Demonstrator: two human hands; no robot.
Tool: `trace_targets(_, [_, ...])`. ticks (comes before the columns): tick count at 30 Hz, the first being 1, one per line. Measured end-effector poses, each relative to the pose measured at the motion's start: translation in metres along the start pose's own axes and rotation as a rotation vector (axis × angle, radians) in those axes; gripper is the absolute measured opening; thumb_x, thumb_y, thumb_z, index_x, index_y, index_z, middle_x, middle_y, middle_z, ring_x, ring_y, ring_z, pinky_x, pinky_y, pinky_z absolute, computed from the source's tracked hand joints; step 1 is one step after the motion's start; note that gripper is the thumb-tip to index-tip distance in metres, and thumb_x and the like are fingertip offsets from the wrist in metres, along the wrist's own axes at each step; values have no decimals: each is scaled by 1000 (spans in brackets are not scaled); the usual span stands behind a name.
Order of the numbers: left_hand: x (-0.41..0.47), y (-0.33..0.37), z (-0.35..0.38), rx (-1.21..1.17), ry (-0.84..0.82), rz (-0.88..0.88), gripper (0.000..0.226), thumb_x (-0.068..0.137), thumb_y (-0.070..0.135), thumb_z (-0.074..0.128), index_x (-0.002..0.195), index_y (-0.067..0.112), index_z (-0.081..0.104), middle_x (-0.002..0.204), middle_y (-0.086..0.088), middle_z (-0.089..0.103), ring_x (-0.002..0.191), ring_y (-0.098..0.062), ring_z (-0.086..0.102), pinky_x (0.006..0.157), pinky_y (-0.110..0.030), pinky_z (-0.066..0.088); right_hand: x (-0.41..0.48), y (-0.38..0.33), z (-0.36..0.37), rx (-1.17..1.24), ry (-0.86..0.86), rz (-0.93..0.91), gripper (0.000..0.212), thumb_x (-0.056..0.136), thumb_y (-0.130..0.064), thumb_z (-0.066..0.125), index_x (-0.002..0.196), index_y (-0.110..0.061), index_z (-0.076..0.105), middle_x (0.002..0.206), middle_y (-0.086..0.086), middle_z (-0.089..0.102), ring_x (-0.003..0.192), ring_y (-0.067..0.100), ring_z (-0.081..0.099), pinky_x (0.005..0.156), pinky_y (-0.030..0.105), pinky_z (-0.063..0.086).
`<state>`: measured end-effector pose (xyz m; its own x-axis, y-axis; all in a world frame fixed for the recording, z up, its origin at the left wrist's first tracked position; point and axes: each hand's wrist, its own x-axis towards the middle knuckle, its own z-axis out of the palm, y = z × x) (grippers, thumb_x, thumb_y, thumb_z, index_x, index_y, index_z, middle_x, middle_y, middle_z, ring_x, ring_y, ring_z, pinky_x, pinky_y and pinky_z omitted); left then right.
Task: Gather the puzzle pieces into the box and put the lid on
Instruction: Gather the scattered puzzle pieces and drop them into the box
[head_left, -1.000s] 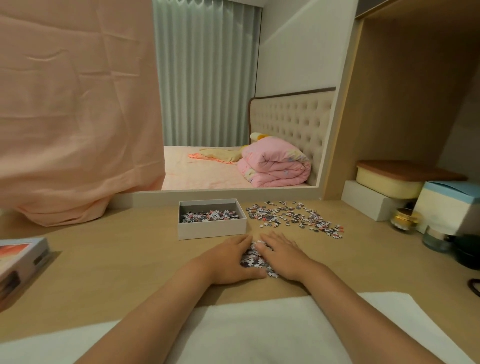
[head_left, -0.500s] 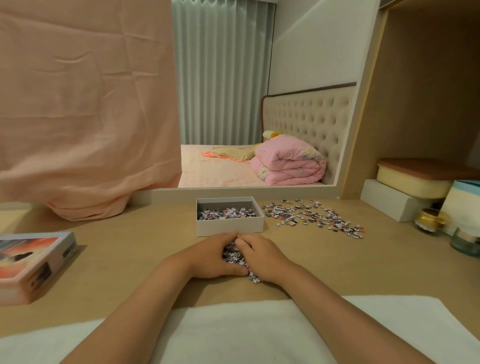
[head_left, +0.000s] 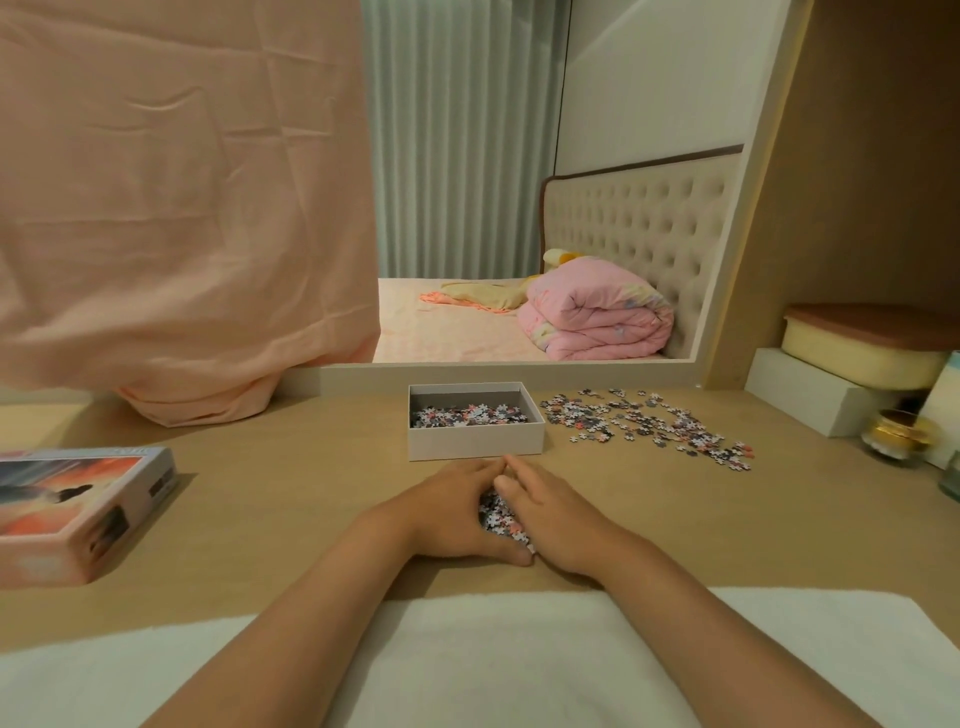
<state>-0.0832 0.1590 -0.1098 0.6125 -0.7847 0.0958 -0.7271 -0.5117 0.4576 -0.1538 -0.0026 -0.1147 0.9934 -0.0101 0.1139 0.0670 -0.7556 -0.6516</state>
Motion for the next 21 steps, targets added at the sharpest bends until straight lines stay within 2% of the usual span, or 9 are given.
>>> trace_targets(2, [-1,0,-4,-72,38,12,79,64,67,77,132,43,45,133,22,50,123,-3,46,106,-35,41,3,-7,7,34,-25,-11,51,92,-66,29,130,-38,45,138,-9,51,126,16,48,109,47,38])
trace_targets(4, [-5,-7,-10,-99,51,4,85,67,65,76,140,44,39,142,21,43,129,-3,40,110,-33,37,7,-15,9,153,-58,11,61,96,-63,32,151,-37,30,154,-13,37,132,11,42,116,41,32])
trace_targets(6, [-9,-15,-18,-129,98,-19,85,72,67,67,146,42,33,149,16,36,137,-5,32,114,-34,31,8,-22,8,204,-43,6,62,103,-53,34,158,-32,17,160,-13,25,144,9,28,118,31,23])
trace_targets(9, [-14,-22,-27,-87,259,-66,81,73,64,45,147,33,37,148,7,40,136,-9,28,111,-32,27,16,-30,-3,138,115,-88,50,106,-42,36,154,-28,33,157,-8,36,144,11,32,113,29,27])
trace_targets(12, [-15,-23,-32,73,412,-86,77,76,60,37,146,28,41,148,6,40,137,-11,26,113,-33,25,31,-27,-20,-60,287,-151,42,106,-32,39,146,-24,46,149,-5,46,138,11,38,109,25,28])
trace_targets(14, [-12,-28,-29,165,387,-121,72,85,56,39,151,29,34,157,8,29,144,-12,18,118,-35,16,39,-18,-26,-261,235,-144,46,106,-33,38,151,-25,38,157,-6,36,146,14,28,116,30,20])
trace_targets(16, [-9,-34,-26,177,328,-163,68,93,51,42,154,27,25,161,10,19,148,-11,10,119,-32,10,43,-11,-24,-350,145,-115,51,106,-35,37,156,-27,28,162,-6,27,150,13,18,121,33,11])
trace_targets(18, [-9,-35,-26,164,320,-166,63,97,44,45,154,26,26,161,8,22,147,-11,14,119,-30,12,44,-6,-22,-361,124,-114,51,105,-34,40,155,-25,29,160,-4,31,149,14,21,122,34,13])
trace_targets(21, [-10,-31,-29,164,366,-159,55,96,39,48,148,25,38,152,4,39,137,-14,30,112,-31,25,42,-7,-21,-379,172,-138,45,104,-28,44,149,-24,42,149,-3,46,139,16,36,119,38,24])
